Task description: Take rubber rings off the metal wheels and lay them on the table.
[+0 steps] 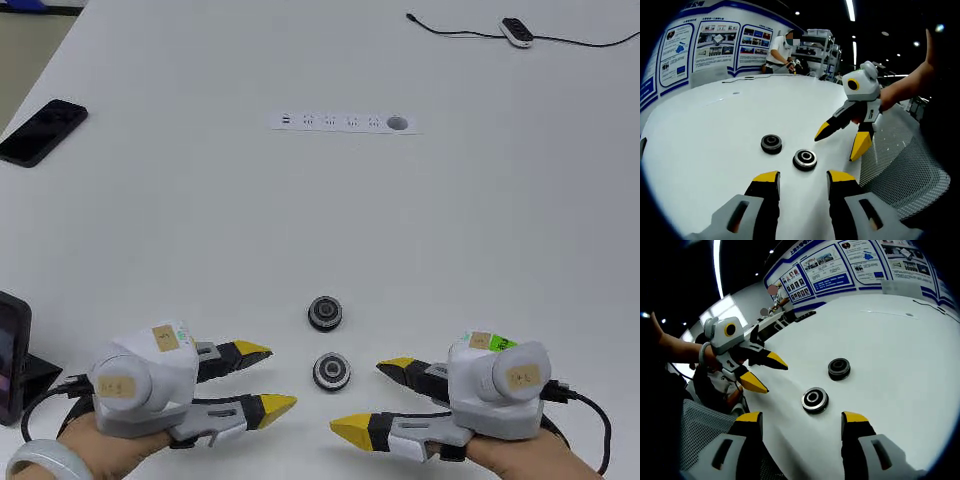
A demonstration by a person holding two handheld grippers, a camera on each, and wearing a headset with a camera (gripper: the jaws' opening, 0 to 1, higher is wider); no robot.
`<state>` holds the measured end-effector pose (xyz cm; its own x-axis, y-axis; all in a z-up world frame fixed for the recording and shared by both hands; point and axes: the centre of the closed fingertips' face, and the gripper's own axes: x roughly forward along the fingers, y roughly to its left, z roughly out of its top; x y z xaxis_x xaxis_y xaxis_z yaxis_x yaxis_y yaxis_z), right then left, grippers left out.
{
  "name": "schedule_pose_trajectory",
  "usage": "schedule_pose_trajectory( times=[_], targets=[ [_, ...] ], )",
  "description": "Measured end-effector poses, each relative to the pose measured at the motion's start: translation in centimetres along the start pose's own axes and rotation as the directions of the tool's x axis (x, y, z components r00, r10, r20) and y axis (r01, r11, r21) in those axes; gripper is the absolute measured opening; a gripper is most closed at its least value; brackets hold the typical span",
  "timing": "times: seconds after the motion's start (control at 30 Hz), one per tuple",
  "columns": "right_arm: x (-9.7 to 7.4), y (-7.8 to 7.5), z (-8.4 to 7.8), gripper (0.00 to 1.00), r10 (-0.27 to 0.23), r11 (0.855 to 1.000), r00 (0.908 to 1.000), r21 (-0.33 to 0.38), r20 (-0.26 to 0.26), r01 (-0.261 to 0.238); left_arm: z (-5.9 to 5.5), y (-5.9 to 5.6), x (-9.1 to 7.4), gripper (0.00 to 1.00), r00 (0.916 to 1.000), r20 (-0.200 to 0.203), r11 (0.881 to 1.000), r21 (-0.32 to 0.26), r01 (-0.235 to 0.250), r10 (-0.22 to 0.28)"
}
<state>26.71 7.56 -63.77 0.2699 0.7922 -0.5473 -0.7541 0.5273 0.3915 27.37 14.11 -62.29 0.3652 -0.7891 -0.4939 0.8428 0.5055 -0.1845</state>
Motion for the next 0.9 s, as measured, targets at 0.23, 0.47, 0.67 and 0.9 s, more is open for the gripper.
schedule_pose_trajectory(
  times=[0.23, 0.47, 0.67, 0.9],
  targets=[
    [0.2, 0.2, 0.2, 0.63, 0.008, 1.0, 0.9999, 0.009, 0.009, -0.008, 0.3, -0.4, 0.7, 0.31, 0.9996, -0.018, 0.999, 0.022, 0.023, -0.023],
    [0.3, 0.2, 0.3, 0.63, 0.016, 1.0, 0.9998, 0.022, 0.012, -0.016, 0.0, -0.2, 1.3, 0.31, 0.9987, -0.045, 0.999, 0.038, 0.026, -0.025],
    [0.3, 0.1, 0.5, 0.62, 0.023, 0.999, 0.9995, 0.045, 0.021, -0.024, 0.4, -0.5, 1.9, 0.19, 0.9975, -0.059, 0.996, 0.078, 0.044, -0.039],
    [0.4, 0.2, 0.5, 0.62, 0.031, 0.998, 0.9992, 0.062, 0.025, -0.032, 0.6, -0.5, 2.6, 0.18, 0.9968, -0.067, 0.994, 0.099, 0.051, -0.044]
  ],
)
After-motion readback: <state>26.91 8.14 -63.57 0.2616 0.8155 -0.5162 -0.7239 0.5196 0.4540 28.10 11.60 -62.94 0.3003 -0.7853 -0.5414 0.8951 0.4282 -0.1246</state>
